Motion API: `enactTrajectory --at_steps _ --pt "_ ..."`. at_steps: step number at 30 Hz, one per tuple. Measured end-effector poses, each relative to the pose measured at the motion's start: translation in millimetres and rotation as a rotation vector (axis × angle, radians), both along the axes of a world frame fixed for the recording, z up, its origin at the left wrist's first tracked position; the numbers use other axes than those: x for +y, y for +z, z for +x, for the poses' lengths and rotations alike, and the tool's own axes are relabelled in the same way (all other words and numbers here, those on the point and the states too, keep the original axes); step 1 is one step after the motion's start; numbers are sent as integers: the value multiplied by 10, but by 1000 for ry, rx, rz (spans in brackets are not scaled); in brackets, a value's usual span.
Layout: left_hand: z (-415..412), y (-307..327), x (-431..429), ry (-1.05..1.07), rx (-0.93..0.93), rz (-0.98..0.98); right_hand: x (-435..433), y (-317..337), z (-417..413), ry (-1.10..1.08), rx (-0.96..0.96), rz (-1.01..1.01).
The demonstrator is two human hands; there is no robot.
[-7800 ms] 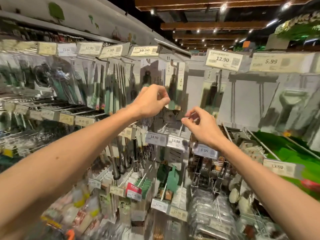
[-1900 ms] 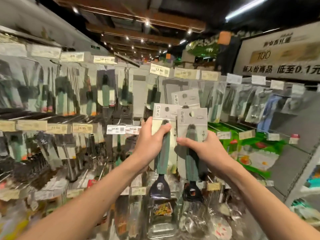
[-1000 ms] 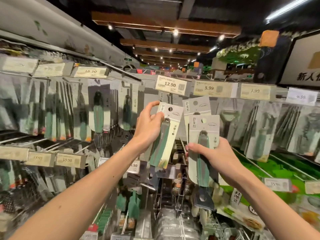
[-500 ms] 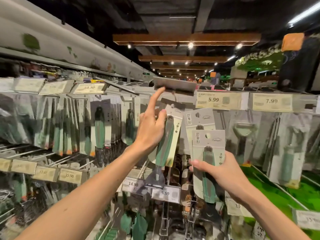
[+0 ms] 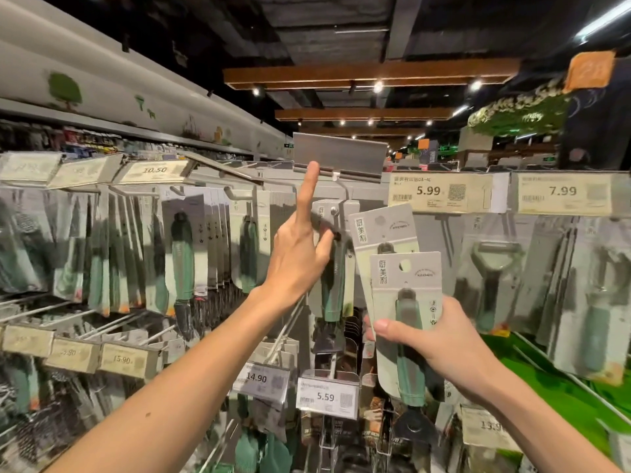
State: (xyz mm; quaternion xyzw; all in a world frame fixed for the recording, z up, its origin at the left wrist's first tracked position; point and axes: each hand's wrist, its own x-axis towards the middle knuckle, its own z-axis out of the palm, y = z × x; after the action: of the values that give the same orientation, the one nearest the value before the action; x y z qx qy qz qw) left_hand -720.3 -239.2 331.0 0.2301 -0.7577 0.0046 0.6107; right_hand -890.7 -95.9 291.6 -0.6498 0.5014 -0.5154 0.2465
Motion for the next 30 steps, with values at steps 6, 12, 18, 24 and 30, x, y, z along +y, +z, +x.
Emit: enactTrajectory --at_steps 6,12,18,24,30 --pt "-48 -8 -60 107 -39 -23 -47 -44 -5 -17 32 13" --pt "89 51 81 230 -90 -31 -30 -81 30 -7 20 21" --pt "248 130 349 -72 -105 164 -28 -125 28 15 -14 43" --pt "289 209 517 -529 -3 482 -74 -131 166 53 -22 78" --pt "319 262 542 -586 63 496 -88 -132 237 -9 -6 68"
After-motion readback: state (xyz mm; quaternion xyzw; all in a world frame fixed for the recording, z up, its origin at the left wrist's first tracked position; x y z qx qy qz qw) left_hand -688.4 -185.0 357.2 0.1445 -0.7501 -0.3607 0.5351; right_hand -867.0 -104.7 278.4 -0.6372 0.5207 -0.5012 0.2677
